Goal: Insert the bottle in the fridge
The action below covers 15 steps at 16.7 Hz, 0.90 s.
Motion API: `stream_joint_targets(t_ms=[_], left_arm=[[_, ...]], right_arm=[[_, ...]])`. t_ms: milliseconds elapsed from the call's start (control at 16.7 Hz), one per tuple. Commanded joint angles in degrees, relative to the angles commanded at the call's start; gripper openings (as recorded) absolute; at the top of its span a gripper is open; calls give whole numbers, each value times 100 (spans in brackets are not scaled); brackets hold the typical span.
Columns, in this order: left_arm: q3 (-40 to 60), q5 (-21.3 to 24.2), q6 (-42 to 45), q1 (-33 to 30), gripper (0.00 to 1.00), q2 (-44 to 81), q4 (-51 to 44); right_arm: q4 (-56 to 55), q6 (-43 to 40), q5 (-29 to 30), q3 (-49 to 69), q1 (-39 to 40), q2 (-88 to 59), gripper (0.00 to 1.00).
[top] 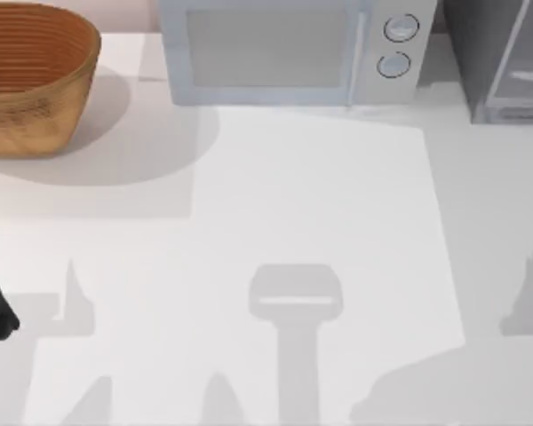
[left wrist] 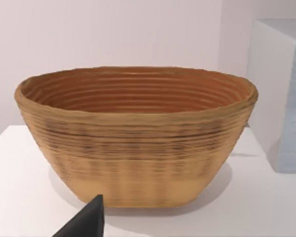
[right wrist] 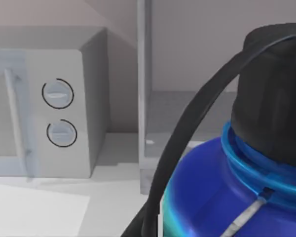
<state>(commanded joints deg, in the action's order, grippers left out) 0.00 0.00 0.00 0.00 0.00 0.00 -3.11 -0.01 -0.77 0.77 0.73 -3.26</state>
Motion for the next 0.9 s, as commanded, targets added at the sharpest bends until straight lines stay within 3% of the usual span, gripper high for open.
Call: stream_joint_targets(t_ms=[540, 900], left_arm=[[0, 0, 0, 0, 100, 0, 0], [0, 0, 0, 0, 100, 0, 0]], right_arm=[[250, 21, 54, -23, -56, 244, 1], [-798, 87, -202, 895, -275, -1377, 1]])
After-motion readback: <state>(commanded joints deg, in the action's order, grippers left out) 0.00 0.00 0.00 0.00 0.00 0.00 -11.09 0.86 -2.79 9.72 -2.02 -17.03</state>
